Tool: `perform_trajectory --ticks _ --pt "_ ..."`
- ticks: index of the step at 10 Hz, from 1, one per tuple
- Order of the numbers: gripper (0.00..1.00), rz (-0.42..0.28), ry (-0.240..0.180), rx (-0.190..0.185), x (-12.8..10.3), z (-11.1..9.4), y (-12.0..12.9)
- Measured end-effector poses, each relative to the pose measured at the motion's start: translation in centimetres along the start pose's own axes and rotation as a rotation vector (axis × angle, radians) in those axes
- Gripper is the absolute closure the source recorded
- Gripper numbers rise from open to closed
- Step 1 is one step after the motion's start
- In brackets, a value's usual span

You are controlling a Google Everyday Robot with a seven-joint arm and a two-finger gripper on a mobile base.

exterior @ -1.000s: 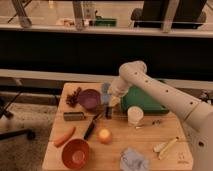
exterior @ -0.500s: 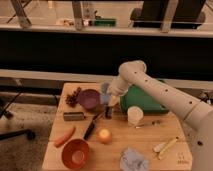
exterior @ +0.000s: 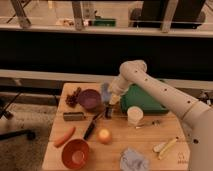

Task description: Place eraser in metal cup

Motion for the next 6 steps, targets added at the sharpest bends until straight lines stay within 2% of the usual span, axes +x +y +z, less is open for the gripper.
perform_trajectory --ticks 6 --pt "1.00 -0.009 0.003 -0.012 0.1 1.9 -1.1"
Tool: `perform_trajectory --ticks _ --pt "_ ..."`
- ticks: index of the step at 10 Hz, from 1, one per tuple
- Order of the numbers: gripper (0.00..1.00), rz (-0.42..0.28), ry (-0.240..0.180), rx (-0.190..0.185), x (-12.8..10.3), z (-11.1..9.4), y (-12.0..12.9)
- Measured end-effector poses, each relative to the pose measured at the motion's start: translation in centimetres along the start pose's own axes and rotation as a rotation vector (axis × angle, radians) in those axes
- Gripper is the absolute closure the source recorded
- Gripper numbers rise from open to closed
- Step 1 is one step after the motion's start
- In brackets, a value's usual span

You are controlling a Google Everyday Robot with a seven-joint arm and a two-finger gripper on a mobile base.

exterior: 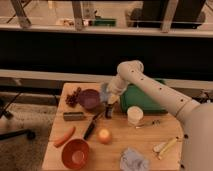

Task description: Place eraser in metal cup

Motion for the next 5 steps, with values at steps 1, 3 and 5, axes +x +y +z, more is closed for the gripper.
perform_trajectory --ticks 1,3,5 --pt "1.00 0.000 0.003 0.001 0.16 0.15 -0.30" --pt "1.00 0.000 0.006 0.003 0.41 0.29 -0.79" --pt "1.00 0.000 0.011 0.004 0.72 0.52 -1.27"
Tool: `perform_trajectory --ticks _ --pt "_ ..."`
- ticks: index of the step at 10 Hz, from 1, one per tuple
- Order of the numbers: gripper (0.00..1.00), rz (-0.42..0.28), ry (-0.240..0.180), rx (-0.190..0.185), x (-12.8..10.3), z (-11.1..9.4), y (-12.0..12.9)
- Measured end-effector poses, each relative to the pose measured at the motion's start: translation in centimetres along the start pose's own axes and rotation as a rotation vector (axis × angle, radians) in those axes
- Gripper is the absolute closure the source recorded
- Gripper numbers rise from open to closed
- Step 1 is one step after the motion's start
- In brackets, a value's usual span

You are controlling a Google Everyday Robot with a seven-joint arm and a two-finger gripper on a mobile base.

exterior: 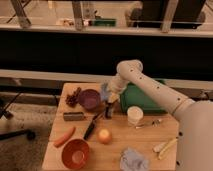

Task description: Place eraser in metal cup

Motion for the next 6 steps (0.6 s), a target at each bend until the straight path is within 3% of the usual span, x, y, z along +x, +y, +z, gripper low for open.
perform_trajectory --ticks 6 --pt "1.00 0.001 0.016 -0.008 0.9 1.3 -0.5"
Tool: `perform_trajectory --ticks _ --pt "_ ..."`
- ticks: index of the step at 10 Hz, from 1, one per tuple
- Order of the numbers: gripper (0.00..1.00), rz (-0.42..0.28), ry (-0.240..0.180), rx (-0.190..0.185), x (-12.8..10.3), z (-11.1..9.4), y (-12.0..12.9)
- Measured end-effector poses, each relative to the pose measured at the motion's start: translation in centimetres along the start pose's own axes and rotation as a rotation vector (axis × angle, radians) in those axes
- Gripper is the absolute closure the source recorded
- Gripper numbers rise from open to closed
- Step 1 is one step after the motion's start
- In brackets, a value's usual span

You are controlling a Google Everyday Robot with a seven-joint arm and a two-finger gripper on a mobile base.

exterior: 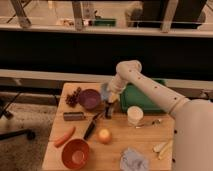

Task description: Place eraser in metal cup

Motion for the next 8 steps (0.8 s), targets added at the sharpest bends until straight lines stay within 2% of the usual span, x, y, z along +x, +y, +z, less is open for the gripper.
perform_trajectory --ticks 6,7,8 --pt "1.00 0.006 0.017 -0.004 1.14 0.50 -0.26" --pt "0.98 0.006 0.019 -0.005 1.10 0.56 -0.22" --pt "0.91 0.007 0.022 -0.008 1.07 0.70 -0.15"
